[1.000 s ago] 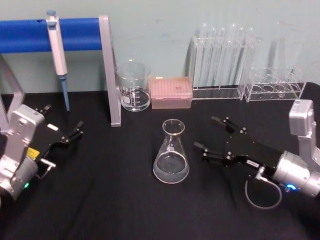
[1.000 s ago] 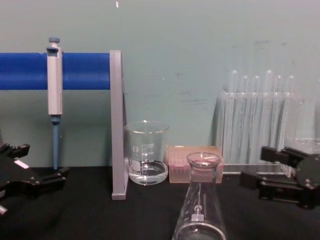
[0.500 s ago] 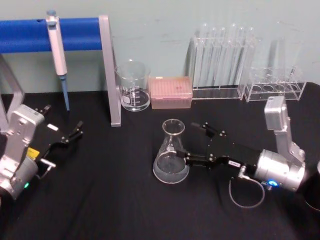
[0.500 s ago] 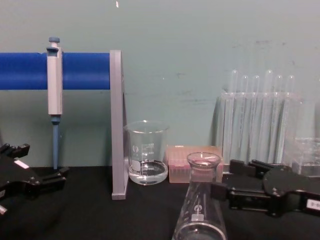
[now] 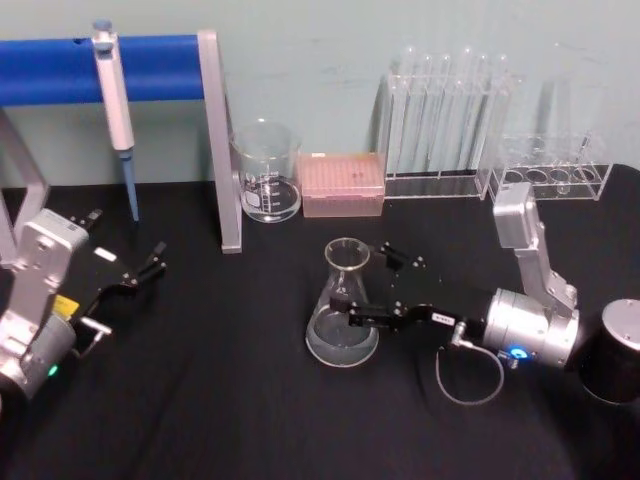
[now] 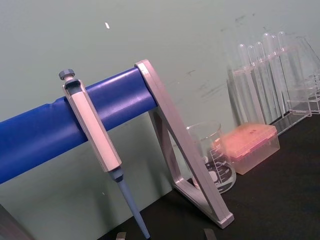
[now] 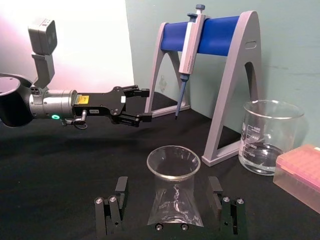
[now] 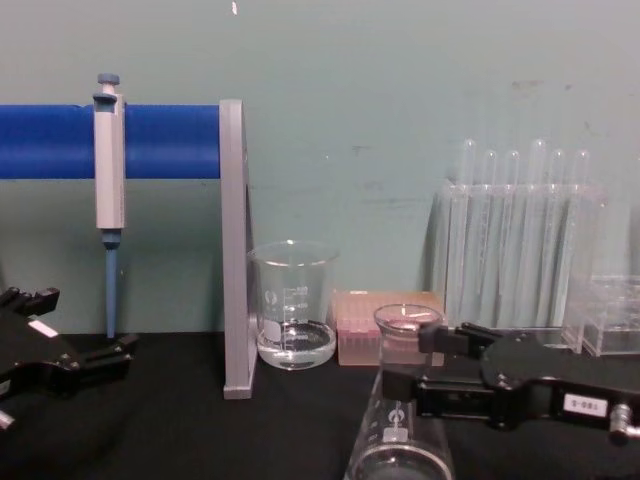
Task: Grasp the erlenmeyer flask with one hand, shake it three times, then place it back.
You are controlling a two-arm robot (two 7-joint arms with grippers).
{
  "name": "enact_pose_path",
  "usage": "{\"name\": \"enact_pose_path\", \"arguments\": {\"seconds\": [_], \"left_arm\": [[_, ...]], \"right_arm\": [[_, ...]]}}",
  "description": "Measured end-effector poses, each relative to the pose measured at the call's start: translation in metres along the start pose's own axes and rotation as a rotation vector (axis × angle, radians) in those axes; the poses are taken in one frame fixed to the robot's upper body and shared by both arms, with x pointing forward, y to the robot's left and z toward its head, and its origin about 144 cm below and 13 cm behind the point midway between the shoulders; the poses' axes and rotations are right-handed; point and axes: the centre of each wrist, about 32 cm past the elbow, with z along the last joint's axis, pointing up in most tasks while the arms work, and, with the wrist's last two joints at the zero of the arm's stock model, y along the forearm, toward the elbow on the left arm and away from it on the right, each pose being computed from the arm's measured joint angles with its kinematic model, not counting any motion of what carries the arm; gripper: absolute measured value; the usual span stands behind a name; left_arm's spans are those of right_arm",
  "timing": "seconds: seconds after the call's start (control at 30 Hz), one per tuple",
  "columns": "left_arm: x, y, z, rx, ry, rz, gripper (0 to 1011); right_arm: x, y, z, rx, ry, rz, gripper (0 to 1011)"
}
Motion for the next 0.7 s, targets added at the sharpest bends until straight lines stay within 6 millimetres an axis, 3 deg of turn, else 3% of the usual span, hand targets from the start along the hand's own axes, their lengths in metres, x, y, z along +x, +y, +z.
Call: {"name": "enact_pose_path", "arguments": {"seconds": [0.7], "left_arm": [[0.0, 0.0, 0.0, 0.0, 0.0, 0.0, 1001]], "right_arm": [[0.0048, 0.0109, 0.0002, -0.016, -0.015, -0.007, 1000]]}}
